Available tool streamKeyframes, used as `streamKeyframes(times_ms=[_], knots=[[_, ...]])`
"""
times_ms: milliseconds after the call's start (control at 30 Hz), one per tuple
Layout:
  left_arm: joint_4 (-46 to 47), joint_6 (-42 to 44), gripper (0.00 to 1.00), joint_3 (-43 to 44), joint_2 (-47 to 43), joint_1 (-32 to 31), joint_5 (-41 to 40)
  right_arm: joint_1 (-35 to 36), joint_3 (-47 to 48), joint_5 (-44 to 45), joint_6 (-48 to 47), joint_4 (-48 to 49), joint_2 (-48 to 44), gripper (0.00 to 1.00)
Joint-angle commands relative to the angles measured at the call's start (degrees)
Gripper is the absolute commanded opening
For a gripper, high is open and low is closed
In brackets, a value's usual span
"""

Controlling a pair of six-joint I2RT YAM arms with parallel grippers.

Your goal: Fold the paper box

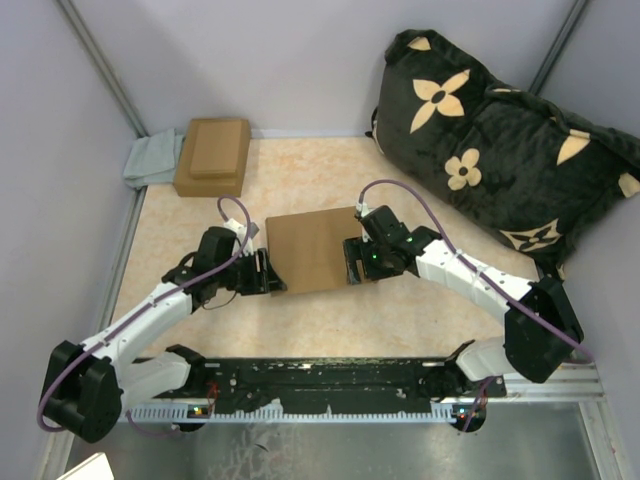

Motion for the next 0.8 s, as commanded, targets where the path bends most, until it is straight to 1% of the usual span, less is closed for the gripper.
streamKeyframes(times_ms=[0, 133, 400, 767], knots=[[0.58, 0.81, 0.57, 0.78, -1.51, -0.29, 2.02, 0.44, 2.94, -3.26, -0.59, 1.44, -1.60, 0.77], [0.60, 0.81, 0.57, 0.82, -1.51, -0.26, 2.18, 0.39, 2.92, -2.59, -0.59, 0.71, -1.73, 0.76], [0.33, 0.76, 0.57, 1.21, -1.58, -0.28, 2.97, 0.39, 3.16, 1.69, -1.11, -1.17, -2.22, 0.75], [0.38, 0.11, 0.57, 1.83, -2.71, -0.27, 5.35, 0.41, 3.50, -0.53, -0.60, -1.31, -2.92, 0.76]])
